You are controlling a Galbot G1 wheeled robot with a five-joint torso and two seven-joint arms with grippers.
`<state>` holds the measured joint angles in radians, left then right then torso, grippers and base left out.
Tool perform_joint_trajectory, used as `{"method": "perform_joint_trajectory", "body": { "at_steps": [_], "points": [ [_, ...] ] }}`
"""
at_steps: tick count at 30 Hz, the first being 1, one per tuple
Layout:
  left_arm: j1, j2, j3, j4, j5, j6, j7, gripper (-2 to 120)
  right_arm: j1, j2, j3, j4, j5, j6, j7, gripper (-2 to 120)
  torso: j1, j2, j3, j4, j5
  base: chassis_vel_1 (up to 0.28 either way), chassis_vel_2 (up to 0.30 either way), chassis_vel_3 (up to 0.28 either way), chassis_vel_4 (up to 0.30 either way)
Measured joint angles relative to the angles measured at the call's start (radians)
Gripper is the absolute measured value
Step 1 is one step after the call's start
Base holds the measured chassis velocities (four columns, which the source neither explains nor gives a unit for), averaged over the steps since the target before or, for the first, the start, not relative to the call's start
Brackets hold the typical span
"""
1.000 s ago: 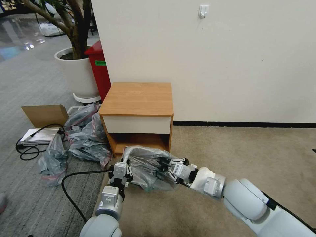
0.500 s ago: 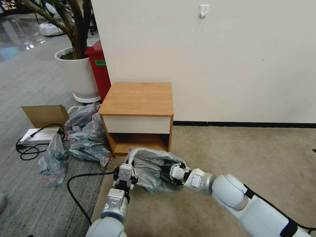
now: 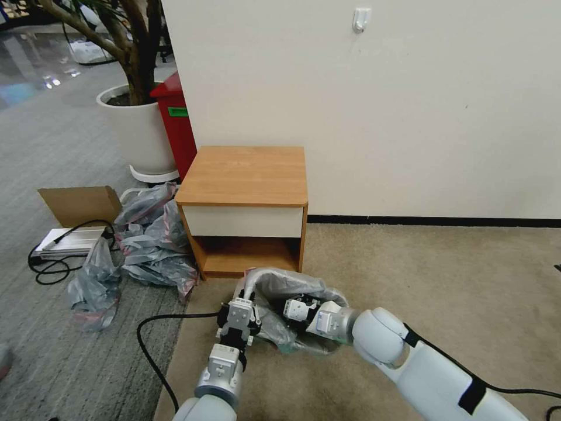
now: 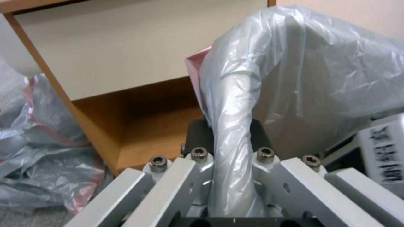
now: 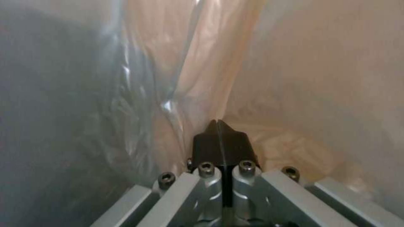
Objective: Pick up the garbage bag from the table and place it over the trash can.
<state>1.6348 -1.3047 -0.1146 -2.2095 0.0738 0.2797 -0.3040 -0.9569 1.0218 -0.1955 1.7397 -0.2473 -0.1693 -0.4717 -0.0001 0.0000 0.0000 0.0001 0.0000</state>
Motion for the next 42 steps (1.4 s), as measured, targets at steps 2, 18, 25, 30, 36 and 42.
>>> {"method": "perform_joint_trajectory", "body": {
  "at_steps": [2,18,25,30,36,42],
  "points": [
    [0.003,0.000,-0.001,-0.001,0.000,0.000,0.000,5,-0.003,0.004,0.001,-0.008,-0.001,0.006,0.001,0,0.000,0.000,0.000,0.0000,0.0000,0.000,0.000,0.000,0.000],
    [-0.055,-0.003,-0.121,-0.023,-0.484,0.180,-0.128,5,-0.277,-0.091,0.276,0.313,0.218,0.085,0.057,0,0.000,0.000,0.000,-0.0001,0.0000,0.000,0.000,0.000,0.000],
    [-0.082,0.017,-0.211,-0.027,-0.801,0.313,-0.135,5,-0.383,0.014,0.394,0.420,0.407,0.118,0.186,12,0.000,0.000,0.000,-0.0001,0.0000,0.000,0.000,0.000,0.000],
    [-0.090,0.042,-0.254,0.026,-0.837,0.328,-0.046,5,-0.485,0.163,0.444,0.414,0.409,0.180,0.197,30,0.000,0.000,0.000,-0.0001,-0.0002,0.000,0.000,0.000,0.000],
    [-0.082,0.042,-0.254,0.080,-0.833,0.343,-0.021,5,-0.532,0.239,0.455,0.370,0.379,0.237,0.179,54,0.000,0.000,0.000,-0.0001,-0.0001,0.000,0.000,0.000,0.000],
    [-0.074,0.041,-0.242,0.092,-0.803,0.350,-0.005,6,-0.532,0.269,0.462,0.326,0.373,0.255,0.168,73,0.000,0.000,0.000,0.0000,-0.0001,0.000,0.000,0.000,0.000]
  ]
}}
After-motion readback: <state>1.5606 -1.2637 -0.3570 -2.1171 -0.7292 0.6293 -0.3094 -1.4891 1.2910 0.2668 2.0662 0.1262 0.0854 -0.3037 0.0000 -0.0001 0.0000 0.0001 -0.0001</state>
